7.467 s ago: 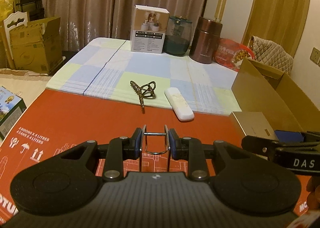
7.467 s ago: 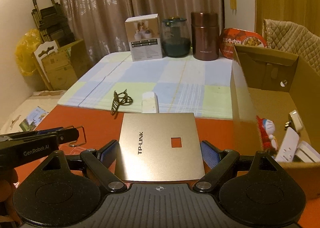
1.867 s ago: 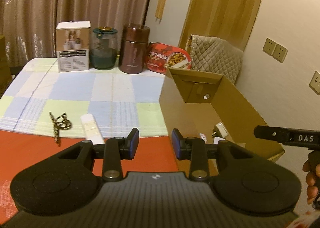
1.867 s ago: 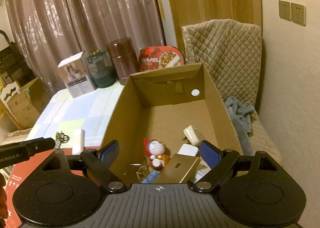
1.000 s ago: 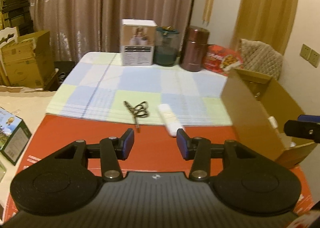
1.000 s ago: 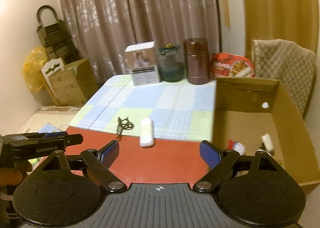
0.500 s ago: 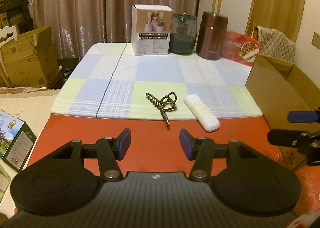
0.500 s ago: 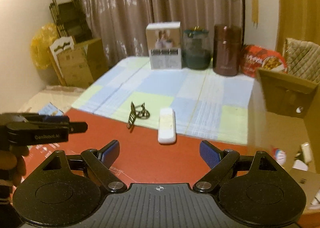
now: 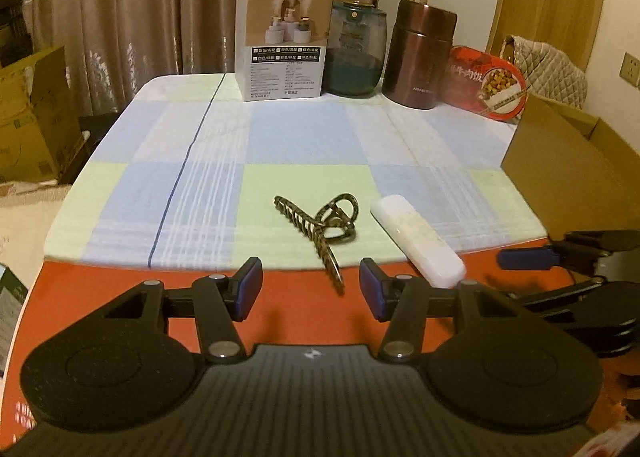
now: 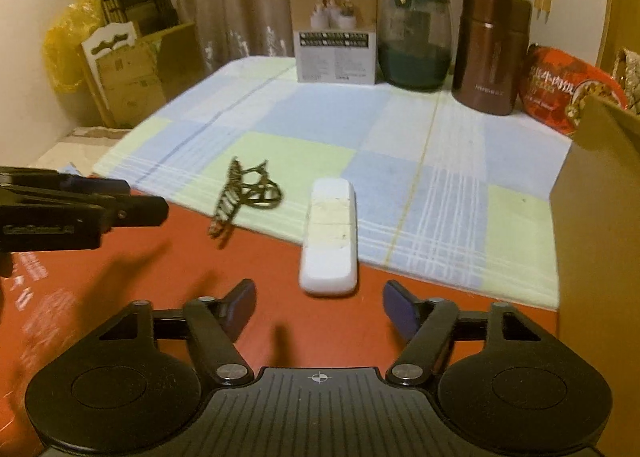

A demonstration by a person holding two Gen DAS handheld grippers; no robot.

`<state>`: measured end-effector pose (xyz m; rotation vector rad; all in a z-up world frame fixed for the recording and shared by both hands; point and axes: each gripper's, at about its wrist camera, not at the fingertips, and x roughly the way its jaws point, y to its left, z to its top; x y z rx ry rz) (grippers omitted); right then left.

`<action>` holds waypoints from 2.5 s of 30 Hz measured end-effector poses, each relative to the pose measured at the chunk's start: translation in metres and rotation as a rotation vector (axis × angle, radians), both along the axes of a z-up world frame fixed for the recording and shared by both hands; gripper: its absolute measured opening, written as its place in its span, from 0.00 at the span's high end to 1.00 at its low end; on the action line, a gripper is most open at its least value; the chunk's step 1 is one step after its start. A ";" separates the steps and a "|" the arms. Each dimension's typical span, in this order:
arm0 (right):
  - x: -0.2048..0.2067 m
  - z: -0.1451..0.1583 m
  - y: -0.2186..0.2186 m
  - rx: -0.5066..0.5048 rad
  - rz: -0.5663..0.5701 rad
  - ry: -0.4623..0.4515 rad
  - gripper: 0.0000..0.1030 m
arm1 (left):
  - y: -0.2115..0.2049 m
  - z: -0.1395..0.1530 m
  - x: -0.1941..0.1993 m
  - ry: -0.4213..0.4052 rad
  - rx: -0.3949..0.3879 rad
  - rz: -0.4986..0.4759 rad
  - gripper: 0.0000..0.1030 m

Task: Organize rigid objects
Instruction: 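Grasp the white stick with the right gripper, then grasp the brown twisted clip with the left gripper while the right gripper holds the stick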

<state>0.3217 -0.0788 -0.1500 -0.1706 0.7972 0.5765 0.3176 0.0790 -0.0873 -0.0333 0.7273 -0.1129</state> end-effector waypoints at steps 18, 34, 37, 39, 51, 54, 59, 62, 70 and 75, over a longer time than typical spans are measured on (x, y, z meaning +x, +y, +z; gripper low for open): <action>0.006 -0.014 0.026 -0.065 0.026 0.077 0.63 | 0.008 -0.014 0.024 0.051 -0.041 -0.005 0.53; 0.019 -0.020 0.040 -0.009 -0.023 0.010 0.53 | 0.025 -0.019 0.035 0.051 -0.076 0.029 0.53; 0.020 -0.023 0.044 -0.014 -0.046 -0.005 0.54 | 0.025 -0.021 0.038 0.052 -0.078 0.024 0.53; 0.021 -0.024 0.047 -0.016 -0.052 -0.010 0.54 | 0.024 -0.023 0.039 0.055 -0.076 0.017 0.53; 0.021 -0.015 0.031 -0.009 -0.109 -0.073 0.64 | 0.014 -0.035 0.054 0.025 -0.128 -0.016 0.52; 0.026 -0.009 0.022 0.000 -0.138 -0.078 0.64 | 0.005 -0.039 0.060 0.014 -0.127 -0.011 0.48; 0.028 -0.005 0.009 0.011 -0.168 -0.062 0.64 | -0.011 -0.047 0.073 0.002 -0.101 0.030 0.40; 0.029 -0.004 0.003 0.014 -0.178 -0.055 0.64 | -0.019 -0.052 0.080 -0.006 -0.077 0.062 0.40; 0.029 0.002 -0.009 0.030 -0.187 -0.046 0.64 | -0.017 -0.055 0.077 -0.015 -0.047 0.107 0.62; 0.020 0.009 -0.014 0.046 -0.182 -0.041 0.64 | -0.012 -0.048 0.055 0.030 -0.042 0.106 0.67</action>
